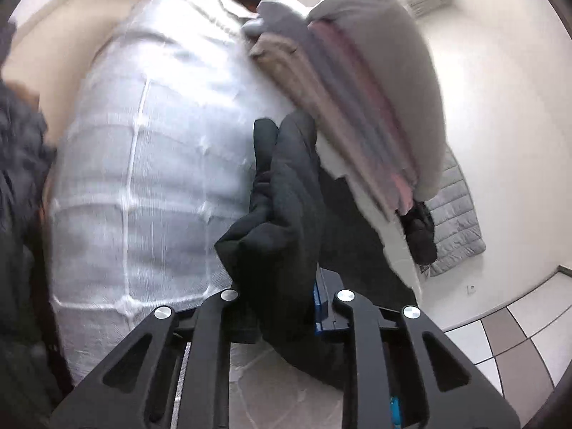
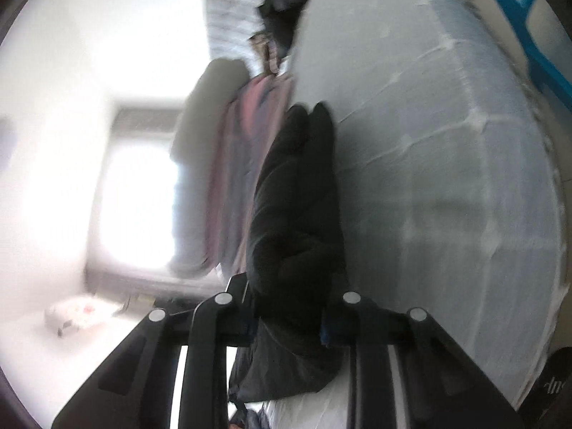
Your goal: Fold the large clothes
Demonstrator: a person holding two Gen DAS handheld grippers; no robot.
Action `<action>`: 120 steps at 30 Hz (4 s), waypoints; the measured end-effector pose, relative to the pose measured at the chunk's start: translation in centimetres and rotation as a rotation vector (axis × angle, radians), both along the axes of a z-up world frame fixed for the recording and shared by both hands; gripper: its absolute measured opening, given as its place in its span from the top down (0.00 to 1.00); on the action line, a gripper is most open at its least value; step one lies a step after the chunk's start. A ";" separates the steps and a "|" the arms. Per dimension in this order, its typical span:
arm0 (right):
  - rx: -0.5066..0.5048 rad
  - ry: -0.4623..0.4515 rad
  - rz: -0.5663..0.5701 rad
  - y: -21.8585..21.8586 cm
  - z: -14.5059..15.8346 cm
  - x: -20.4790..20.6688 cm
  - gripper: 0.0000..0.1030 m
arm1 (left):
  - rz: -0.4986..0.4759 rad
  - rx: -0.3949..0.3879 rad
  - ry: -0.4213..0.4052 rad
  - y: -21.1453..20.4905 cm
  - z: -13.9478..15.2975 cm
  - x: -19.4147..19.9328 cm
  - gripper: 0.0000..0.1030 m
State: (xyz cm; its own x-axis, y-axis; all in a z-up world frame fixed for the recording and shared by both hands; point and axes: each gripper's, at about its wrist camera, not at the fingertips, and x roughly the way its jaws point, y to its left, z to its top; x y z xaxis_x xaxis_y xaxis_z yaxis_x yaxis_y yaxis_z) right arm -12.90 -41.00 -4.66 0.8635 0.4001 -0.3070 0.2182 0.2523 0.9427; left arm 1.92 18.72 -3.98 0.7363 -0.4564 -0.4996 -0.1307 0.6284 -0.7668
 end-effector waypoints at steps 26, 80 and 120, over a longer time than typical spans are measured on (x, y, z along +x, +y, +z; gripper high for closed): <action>-1.094 0.193 0.557 29.6 2.8 16.0 0.26 | 0.034 0.015 0.184 0.2 -4.7 3.2 0.37; -1.242 0.310 0.532 29.4 0.3 13.8 0.07 | 0.068 0.059 0.030 -1.4 -2.4 3.3 0.72; 0.313 -0.073 0.292 -2.6 -3.0 4.9 0.07 | -0.753 0.463 -0.373 -49.0 6.0 0.2 0.74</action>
